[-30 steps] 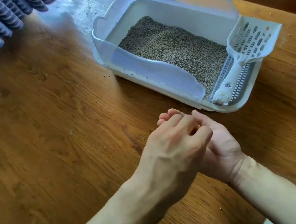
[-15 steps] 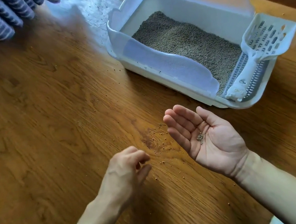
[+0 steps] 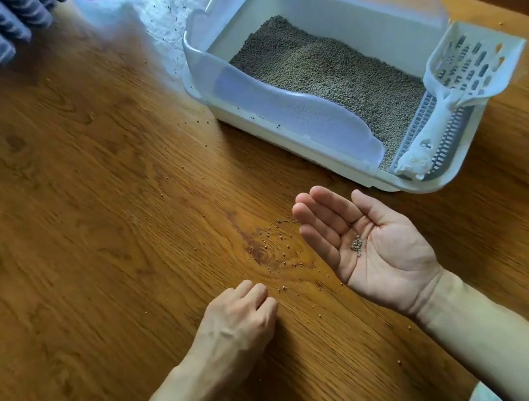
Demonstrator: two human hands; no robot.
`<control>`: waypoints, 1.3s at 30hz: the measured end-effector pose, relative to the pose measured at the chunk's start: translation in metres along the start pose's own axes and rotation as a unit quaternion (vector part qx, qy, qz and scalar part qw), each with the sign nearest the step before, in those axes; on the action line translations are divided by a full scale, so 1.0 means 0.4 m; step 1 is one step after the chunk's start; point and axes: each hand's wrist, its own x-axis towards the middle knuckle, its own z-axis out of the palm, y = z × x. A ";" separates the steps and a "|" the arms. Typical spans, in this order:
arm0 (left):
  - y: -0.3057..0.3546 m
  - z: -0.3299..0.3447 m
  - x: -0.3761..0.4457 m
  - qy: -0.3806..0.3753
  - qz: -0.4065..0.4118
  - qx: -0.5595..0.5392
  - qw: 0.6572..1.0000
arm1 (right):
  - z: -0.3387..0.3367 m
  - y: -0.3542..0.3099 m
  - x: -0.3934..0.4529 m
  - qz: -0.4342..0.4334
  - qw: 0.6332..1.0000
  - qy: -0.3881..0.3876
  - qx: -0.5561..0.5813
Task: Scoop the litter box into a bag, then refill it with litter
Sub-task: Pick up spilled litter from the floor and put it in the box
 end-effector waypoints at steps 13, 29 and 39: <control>0.033 -0.018 0.075 0.076 -0.118 -0.077 0.987 | -0.019 -0.017 -0.011 -0.008 1.000 0.013 0.005; 0.077 -0.099 0.111 0.176 -0.104 -0.115 0.972 | -0.037 -0.025 -0.004 -0.018 0.999 0.031 0.003; 0.159 -0.249 0.224 0.305 -0.012 -0.146 0.941 | -0.029 -0.013 -0.004 0.019 1.000 -0.001 0.000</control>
